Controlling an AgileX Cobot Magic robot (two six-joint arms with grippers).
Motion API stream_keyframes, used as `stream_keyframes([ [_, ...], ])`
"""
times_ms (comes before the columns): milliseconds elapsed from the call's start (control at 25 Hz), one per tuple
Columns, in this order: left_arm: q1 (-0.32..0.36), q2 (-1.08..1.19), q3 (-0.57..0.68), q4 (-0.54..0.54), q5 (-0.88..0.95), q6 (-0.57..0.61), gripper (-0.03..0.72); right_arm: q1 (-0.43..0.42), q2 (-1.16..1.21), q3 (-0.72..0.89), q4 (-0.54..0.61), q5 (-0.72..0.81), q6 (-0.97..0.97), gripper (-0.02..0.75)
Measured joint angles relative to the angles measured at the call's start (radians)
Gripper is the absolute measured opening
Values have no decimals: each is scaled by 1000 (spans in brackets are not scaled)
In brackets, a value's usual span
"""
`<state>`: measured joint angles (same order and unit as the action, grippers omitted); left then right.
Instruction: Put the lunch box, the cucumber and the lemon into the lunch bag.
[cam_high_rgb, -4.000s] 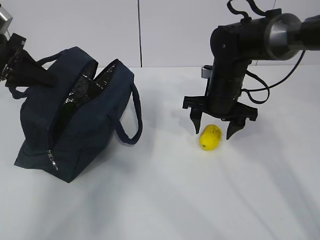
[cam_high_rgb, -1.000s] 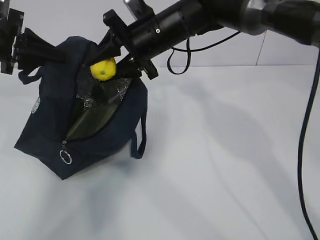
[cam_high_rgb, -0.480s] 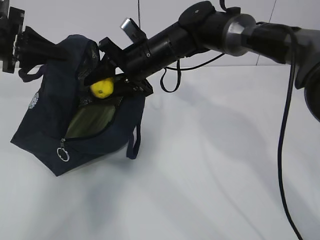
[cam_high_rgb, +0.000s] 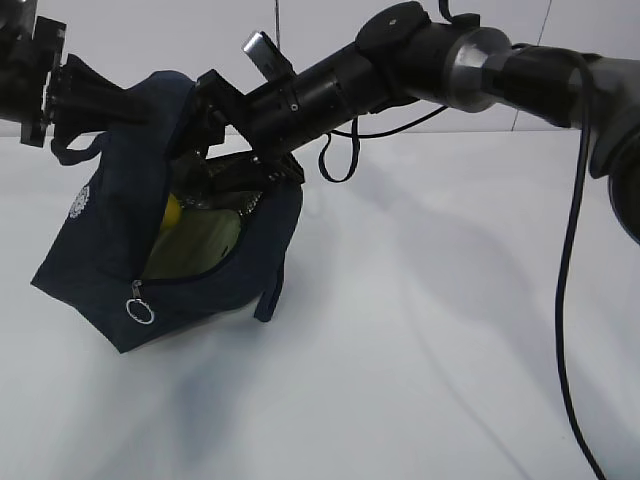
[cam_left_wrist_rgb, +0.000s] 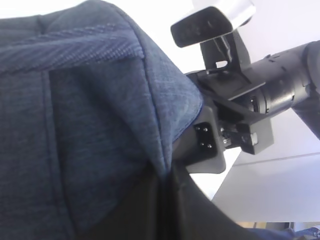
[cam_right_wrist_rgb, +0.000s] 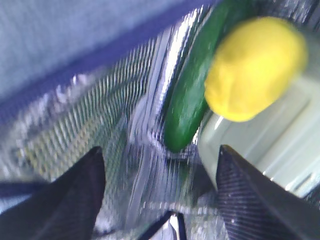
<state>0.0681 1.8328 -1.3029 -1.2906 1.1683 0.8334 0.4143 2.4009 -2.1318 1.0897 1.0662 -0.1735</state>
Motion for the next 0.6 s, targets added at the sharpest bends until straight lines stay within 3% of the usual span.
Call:
stream_keyframes([
  [600, 0, 0, 0, -5, 0, 0, -9, 0, 0, 0, 13, 131, -41, 522],
])
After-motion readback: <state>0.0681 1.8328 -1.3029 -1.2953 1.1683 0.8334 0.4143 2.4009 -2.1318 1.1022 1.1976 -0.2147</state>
